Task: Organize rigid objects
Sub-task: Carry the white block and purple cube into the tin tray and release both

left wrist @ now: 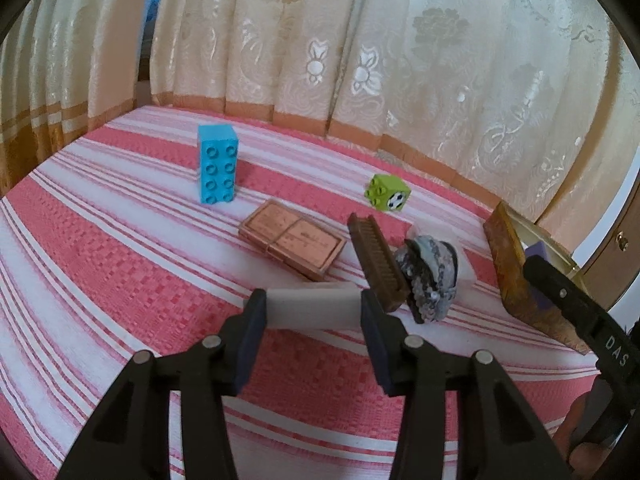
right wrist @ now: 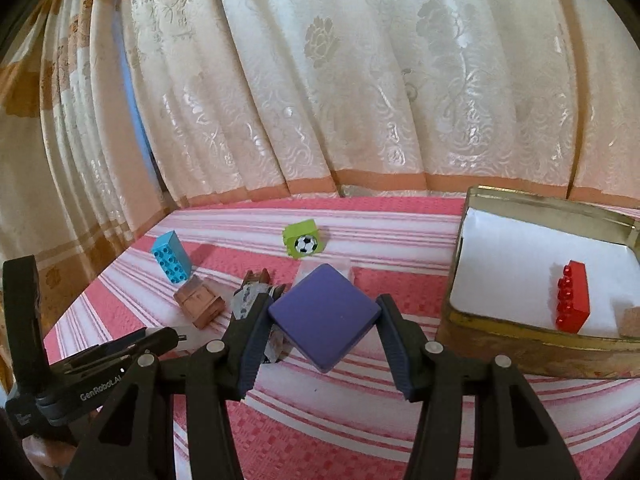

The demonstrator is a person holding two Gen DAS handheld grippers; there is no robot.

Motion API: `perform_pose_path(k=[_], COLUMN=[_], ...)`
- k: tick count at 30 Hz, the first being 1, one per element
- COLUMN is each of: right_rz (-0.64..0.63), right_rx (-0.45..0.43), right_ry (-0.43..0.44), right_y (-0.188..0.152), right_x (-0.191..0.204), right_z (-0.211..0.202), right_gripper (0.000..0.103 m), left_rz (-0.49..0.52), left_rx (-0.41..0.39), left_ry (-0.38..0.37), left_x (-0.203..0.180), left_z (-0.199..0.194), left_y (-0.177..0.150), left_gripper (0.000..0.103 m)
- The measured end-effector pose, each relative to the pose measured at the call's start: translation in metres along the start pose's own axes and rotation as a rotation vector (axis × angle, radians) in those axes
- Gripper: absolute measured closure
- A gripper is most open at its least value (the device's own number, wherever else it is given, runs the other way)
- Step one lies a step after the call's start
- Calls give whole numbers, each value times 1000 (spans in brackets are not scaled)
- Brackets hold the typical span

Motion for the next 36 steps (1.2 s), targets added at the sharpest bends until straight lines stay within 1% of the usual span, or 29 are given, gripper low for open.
perform_pose_path(k=[5, 14, 17, 24, 36], right_rz=[-9, -34, -50, -50, -43], right_rx=[-63, -143, -168, -188, -199], right_ry=[-6, -31, -46, -75, -142], right_y=[6, 13, 16, 17, 20], right_x=[-1, -4, -7, -22, -54], right_z=[-12, -29, -35, -42, -50], right_gripper=[48, 48, 48, 48, 48], left_rz=[33, 28, 47, 86, 156], left_rx=[-61, -162, -173, -193, -211], left_ry=[1, -20, -15, -33, -106], left_x=[-7, -16, -23, -44, -98], left_z=[-11, -26, -28, -32, -31], left_y=[1, 5, 6, 8, 14], left_gripper=[57, 57, 57, 57, 57])
Point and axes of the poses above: each gripper's, at about its wrist camera, not at the fingertips, and z roughly the way its jaws point, x to its left, y to its top, the point moved 2 cm from there along z, roughly the way its jaws point, and after that the axes turned 6 degrees about -x, right-handed, at the moved point
